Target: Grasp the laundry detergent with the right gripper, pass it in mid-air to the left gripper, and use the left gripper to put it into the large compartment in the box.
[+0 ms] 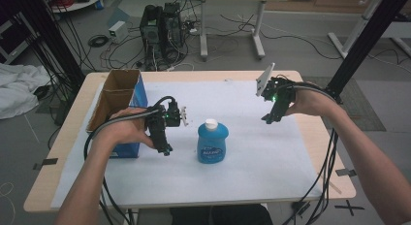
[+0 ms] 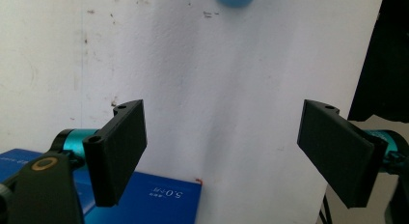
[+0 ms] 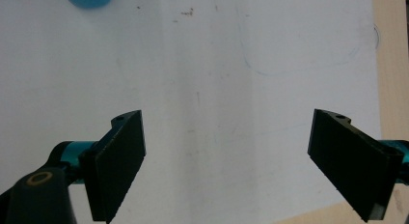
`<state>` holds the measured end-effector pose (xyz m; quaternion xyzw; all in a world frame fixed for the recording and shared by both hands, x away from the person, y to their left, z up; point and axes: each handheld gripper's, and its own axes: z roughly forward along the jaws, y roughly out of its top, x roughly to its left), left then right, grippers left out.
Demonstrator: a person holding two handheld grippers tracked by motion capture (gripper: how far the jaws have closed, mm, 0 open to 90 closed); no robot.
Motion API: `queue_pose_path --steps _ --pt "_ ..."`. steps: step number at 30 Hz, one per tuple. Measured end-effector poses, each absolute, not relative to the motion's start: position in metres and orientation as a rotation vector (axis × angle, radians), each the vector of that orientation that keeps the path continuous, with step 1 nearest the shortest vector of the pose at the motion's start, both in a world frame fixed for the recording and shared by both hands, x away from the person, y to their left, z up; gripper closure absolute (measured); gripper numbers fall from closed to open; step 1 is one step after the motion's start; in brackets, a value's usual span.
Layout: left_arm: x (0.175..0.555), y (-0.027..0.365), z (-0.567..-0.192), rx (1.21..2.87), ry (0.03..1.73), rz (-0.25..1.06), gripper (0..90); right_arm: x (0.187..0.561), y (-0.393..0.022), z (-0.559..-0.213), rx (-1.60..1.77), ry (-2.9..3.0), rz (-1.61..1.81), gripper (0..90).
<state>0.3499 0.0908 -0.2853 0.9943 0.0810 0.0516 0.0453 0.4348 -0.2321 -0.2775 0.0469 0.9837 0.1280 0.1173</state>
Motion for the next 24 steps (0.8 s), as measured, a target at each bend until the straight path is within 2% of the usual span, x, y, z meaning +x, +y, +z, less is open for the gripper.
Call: queue_pose_path --steps 11,24 --pt "0.346 0.095 -0.286 3.023 0.255 0.164 17.8 0.405 -0.215 -0.286 0.087 2.929 0.542 12.3" --pt "0.346 0.095 -0.287 3.008 0.253 0.169 17.8 0.387 -0.196 -0.307 0.051 2.956 0.755 12.3"
